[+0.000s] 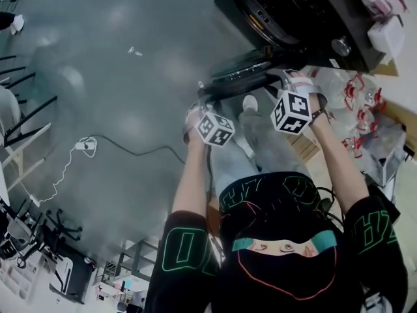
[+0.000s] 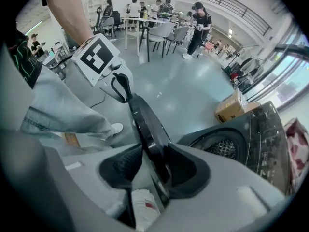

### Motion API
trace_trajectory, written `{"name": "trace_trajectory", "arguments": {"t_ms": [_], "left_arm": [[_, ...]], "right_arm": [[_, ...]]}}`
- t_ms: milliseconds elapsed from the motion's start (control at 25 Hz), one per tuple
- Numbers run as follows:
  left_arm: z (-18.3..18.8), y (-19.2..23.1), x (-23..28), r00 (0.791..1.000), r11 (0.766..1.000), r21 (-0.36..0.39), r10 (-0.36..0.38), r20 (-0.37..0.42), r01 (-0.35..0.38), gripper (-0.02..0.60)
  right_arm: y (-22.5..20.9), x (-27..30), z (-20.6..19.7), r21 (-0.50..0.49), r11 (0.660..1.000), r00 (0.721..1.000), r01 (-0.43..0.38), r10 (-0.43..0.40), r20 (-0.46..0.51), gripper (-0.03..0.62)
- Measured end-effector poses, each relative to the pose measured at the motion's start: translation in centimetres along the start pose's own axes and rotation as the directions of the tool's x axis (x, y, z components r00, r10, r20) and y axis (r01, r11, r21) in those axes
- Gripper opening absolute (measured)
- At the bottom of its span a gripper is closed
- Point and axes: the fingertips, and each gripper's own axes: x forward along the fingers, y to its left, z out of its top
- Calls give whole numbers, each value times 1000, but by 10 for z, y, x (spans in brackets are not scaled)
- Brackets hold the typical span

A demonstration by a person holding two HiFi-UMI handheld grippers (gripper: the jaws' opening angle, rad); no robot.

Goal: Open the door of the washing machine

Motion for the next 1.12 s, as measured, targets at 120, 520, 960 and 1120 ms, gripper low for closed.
{"name": "trace_trajectory", "arguments": {"t_ms": [120,520,960,1120], "left_arm": [[-6,-23,-2,999,998,-57,31,-15,-32,109],[-22,-90,-12,937,917,-238,271,-218,-321,116],[98,-113,-210,730,435,-806,683,3,-403,11],[148,-97,-276,651,389,-902,737,183,-187,11]], "right_arm": [[12,-3,-8,-54,999,1000,-4,5,17,164],[48,-9,-34,-315,949,984,11,45,170,161],[41,-117,-17,91,981,805,-174,89,586,138],[-11,-164,-5,373,880,681,-295,-80,728,3]]}}
